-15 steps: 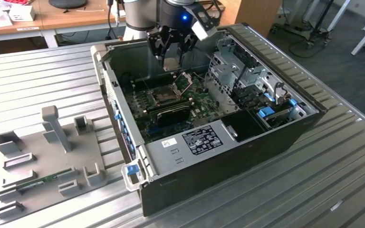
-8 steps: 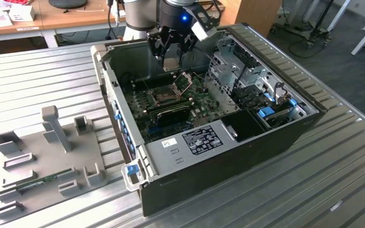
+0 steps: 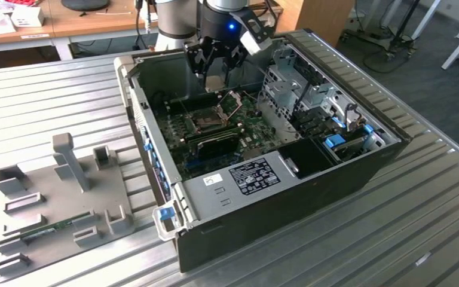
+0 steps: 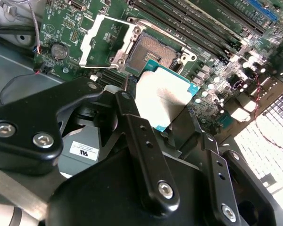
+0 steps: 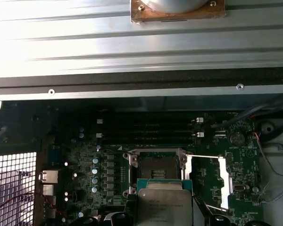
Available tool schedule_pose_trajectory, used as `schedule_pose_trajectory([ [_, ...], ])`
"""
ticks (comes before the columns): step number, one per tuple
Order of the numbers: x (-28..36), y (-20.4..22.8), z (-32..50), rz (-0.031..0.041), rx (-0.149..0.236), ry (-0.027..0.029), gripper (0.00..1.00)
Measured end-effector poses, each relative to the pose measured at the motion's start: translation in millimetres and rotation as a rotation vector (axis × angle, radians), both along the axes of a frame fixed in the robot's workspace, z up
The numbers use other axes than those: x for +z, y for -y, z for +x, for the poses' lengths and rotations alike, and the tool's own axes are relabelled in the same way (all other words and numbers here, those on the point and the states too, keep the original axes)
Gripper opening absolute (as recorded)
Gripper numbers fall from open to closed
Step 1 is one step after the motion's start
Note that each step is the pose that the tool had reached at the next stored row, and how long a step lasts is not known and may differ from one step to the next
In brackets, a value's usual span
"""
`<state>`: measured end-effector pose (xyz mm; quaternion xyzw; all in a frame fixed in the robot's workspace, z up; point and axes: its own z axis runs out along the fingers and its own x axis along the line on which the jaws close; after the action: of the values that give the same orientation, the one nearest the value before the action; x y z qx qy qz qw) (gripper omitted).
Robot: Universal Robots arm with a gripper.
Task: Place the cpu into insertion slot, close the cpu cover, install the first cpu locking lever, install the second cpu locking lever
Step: 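Place the cpu into insertion slot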
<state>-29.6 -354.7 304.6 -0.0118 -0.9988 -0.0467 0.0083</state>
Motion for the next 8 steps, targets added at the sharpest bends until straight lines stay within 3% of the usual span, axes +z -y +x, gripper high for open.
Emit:
schedule_pose_trajectory([
  [8,-6.7,-0.4,-0.8,0.0000,0.000,0.0000,0.54],
])
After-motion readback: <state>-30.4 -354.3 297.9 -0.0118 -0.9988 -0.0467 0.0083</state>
